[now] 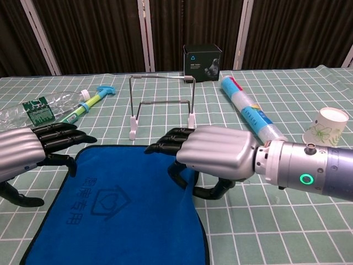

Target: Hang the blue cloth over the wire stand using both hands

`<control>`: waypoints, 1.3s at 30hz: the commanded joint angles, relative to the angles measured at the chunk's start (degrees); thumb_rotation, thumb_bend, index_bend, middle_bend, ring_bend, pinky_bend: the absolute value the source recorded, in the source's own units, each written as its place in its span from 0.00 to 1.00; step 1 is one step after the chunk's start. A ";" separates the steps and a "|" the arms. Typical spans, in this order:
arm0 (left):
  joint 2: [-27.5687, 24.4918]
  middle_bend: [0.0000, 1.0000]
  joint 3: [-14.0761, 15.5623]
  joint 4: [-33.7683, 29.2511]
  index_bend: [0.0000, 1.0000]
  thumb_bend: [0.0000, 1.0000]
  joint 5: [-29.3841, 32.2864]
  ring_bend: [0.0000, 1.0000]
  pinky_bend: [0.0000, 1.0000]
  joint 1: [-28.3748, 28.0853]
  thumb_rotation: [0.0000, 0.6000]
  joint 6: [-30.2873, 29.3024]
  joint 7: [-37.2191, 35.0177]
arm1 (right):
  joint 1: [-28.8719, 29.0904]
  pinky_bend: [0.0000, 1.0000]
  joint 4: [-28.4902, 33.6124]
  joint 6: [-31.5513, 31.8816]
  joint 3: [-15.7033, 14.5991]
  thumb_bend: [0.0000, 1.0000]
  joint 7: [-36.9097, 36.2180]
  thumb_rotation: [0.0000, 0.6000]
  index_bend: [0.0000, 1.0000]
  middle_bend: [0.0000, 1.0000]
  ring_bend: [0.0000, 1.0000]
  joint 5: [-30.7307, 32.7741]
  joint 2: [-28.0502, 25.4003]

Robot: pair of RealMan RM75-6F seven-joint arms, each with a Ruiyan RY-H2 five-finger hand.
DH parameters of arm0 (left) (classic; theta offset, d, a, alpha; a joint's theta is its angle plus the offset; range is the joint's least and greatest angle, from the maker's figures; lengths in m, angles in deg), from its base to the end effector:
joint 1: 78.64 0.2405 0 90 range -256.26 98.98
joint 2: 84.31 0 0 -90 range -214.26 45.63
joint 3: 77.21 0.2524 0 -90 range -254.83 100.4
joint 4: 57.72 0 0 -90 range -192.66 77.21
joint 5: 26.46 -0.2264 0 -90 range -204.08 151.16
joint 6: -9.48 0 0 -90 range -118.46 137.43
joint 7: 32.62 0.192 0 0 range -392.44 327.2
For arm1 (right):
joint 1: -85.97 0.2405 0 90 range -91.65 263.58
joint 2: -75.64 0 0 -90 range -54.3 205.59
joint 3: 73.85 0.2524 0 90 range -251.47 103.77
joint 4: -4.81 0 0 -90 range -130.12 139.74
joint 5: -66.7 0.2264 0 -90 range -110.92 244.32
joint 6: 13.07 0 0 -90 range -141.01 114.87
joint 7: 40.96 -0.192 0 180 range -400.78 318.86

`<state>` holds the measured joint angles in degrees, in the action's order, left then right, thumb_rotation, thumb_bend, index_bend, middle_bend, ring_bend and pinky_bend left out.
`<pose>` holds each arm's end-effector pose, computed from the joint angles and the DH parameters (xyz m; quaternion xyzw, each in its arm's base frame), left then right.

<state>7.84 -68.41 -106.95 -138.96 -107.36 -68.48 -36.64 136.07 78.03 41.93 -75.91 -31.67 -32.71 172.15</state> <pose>-0.2529 0.2907 -0.0456 -0.8652 -0.1283 -0.3632 0.3211 -0.0729 -0.3104 -0.1292 0.8906 -0.1233 0.3805 0.2164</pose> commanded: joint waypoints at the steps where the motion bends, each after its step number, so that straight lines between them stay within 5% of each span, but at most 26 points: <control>1: 0.72 0.00 0.23 0.57 0.39 0.04 0.08 0.00 0.00 -0.75 1.00 0.55 0.18 | -0.23 0.00 -0.17 0.26 -0.27 0.43 -0.26 1.00 0.68 0.01 0.00 -0.07 -0.02; 39: 4.11 0.00 1.64 1.57 0.42 0.04 3.34 0.00 0.00 -3.03 1.00 0.02 0.15 | -1.20 0.00 -0.42 2.31 -0.82 0.43 -1.64 1.00 0.68 0.01 0.00 -0.66 -0.77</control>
<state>11.98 -66.78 -105.31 -135.65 -110.34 -68.47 -36.55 134.88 77.60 44.24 -76.72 -33.30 -33.37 171.39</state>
